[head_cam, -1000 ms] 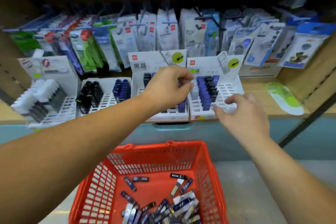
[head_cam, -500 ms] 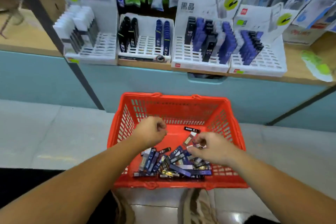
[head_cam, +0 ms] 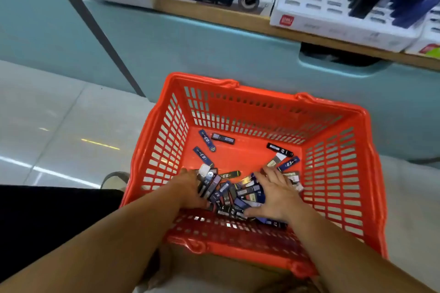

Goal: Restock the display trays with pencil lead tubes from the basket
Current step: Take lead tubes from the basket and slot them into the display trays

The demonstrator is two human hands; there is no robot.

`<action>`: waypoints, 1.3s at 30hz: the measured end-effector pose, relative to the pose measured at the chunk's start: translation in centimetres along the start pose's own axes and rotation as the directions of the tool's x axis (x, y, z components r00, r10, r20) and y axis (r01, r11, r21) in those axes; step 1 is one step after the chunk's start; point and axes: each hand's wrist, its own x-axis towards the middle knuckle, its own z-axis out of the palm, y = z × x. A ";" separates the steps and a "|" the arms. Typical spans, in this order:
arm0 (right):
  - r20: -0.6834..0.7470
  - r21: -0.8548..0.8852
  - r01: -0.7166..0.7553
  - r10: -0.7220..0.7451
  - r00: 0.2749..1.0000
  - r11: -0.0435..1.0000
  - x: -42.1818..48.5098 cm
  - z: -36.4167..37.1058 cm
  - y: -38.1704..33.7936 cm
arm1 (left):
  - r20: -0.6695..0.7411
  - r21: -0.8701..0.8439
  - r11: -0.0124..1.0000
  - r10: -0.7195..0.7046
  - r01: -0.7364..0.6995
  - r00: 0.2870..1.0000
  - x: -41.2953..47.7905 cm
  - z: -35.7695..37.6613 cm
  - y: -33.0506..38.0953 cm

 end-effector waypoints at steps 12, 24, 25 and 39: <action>-0.133 -0.292 0.168 -0.214 0.968 0.941 4.0 0.7 -2.4 | -0.090 0.173 0.983 0.084 -0.067 0.992 3.1 1.1 2.9; -0.238 0.035 -0.071 0.078 0.968 0.997 4.5 -0.1 -3.0 | -0.179 -0.262 0.964 -0.004 -0.044 0.984 4.6 0.7 2.1; -0.219 0.021 -0.077 0.080 0.972 0.997 4.6 -0.1 -3.1 | -0.170 -0.246 0.968 -0.001 -0.041 0.986 4.6 0.7 2.1; -0.212 0.352 -0.500 0.588 0.781 0.791 0.7 -0.4 1.0 | -0.200 -0.053 0.996 0.064 -0.076 0.978 4.8 0.5 3.8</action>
